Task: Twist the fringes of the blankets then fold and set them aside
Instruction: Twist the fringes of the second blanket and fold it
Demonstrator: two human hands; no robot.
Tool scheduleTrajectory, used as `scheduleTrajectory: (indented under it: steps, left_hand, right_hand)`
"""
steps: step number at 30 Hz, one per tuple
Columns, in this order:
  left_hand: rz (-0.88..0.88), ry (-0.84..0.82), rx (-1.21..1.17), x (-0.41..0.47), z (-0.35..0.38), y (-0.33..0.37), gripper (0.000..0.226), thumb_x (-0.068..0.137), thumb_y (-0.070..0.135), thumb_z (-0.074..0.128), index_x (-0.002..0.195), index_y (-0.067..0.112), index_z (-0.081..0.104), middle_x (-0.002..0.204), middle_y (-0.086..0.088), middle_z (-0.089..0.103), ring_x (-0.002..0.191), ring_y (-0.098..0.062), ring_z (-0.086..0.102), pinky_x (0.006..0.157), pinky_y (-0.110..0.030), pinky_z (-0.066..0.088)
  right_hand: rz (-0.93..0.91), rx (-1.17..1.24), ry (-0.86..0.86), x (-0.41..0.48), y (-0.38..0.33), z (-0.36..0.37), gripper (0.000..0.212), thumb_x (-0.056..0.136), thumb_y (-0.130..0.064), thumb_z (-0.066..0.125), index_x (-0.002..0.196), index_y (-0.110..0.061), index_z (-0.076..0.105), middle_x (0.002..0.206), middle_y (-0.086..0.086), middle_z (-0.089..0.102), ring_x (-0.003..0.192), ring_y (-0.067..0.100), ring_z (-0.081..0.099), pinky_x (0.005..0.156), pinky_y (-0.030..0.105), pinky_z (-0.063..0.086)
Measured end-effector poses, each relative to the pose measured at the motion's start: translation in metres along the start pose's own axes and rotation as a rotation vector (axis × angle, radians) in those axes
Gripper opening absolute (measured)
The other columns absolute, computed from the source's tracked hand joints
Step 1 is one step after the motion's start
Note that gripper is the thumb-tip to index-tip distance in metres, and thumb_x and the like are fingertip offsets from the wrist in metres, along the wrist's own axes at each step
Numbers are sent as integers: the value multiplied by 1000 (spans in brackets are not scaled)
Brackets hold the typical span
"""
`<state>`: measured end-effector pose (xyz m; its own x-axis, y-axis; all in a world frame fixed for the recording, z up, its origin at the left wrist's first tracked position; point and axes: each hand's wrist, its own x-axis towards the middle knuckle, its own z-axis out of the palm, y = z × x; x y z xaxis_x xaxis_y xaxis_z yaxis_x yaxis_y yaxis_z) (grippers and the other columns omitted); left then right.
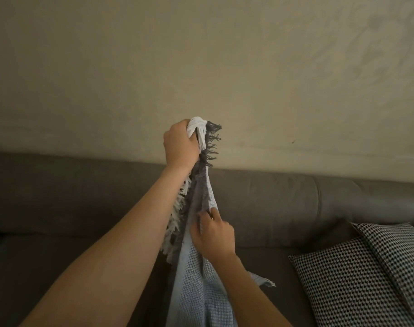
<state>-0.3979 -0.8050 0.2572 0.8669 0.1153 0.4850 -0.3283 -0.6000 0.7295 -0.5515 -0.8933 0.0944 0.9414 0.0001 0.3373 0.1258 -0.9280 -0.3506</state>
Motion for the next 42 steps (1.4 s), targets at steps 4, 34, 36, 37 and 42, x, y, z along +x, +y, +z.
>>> scheduleTrajectory:
  steps: [4,34,36,37,42]
  left_hand:
    - [-20,17,-15,-2,2,7,44,96,5,46,59,25,35,55,8,44,56,-25,40,63,-35,24]
    - [-263,14,181,-34,6,-34,27,99,1,48,98,8,74,93,-11,72,77,-26,51,67,-34,33]
    - [-289,11,204,-37,4,-39,25,99,3,51,101,11,74,96,-10,74,80,-29,57,68,-35,38]
    - [-301,14,210,-39,3,-42,23,99,5,53,102,12,75,98,-9,74,84,-31,63,69,-35,41]
    - [-348,41,186,-50,-3,-50,27,98,4,51,110,16,72,112,-8,74,105,-33,66,78,-37,46]
  right_hand:
    - [55,-94,-2,7,-17,0,43,93,-56,64,70,-19,59,69,1,57,41,23,52,47,23,27]
    - [458,562,-644,-8,57,10,53,87,3,62,47,-17,34,40,-12,34,39,2,29,51,25,31]
    - [467,568,-552,-15,63,14,43,84,1,60,49,-8,38,45,-8,34,45,7,27,54,28,28]
    - [480,598,-508,-19,66,17,36,84,0,60,52,-1,43,49,-2,37,48,10,29,55,30,28]
    - [553,706,-306,-43,80,18,28,95,-3,64,67,-1,69,51,2,54,45,13,41,49,30,35]
